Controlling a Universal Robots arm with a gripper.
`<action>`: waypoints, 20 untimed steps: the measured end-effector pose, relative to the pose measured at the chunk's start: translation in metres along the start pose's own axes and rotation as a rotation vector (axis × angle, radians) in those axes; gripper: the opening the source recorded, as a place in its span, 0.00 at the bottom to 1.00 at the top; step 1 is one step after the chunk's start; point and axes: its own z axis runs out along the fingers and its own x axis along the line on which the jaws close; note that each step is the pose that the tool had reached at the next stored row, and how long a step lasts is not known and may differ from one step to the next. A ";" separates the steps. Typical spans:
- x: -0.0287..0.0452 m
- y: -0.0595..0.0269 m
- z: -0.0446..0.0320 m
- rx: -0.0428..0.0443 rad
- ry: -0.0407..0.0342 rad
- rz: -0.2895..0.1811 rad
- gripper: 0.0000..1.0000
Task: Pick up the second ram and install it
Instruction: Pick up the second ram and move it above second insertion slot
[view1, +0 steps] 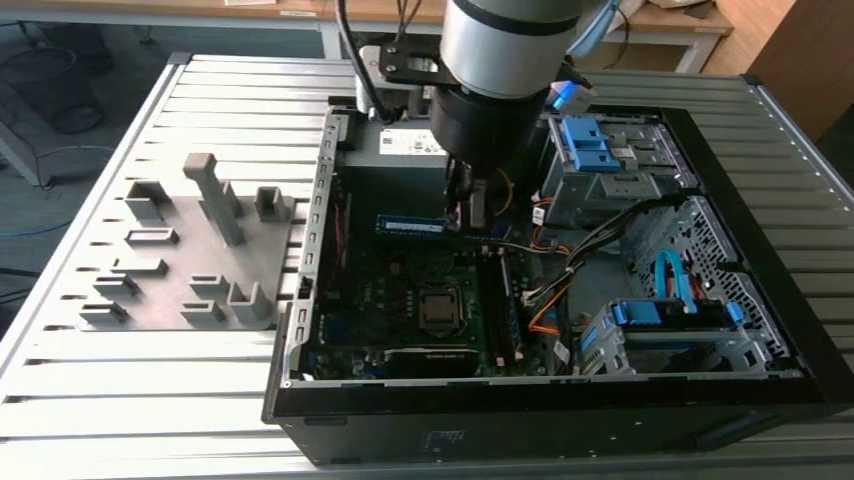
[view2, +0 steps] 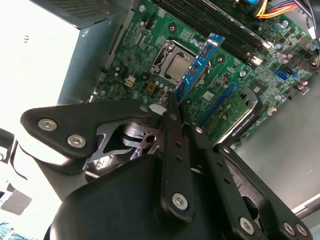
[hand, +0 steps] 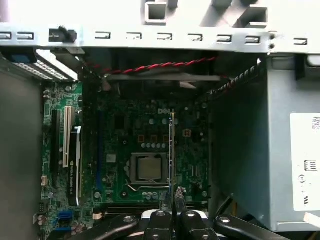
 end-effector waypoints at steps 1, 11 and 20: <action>0.0009 -0.0006 0.0009 0.0000 -0.0001 0.000 0.14; 0.0046 -0.0035 0.0075 0.0000 0.0000 0.000 0.14; 0.0060 -0.0047 0.0137 -0.0001 0.0000 0.000 0.14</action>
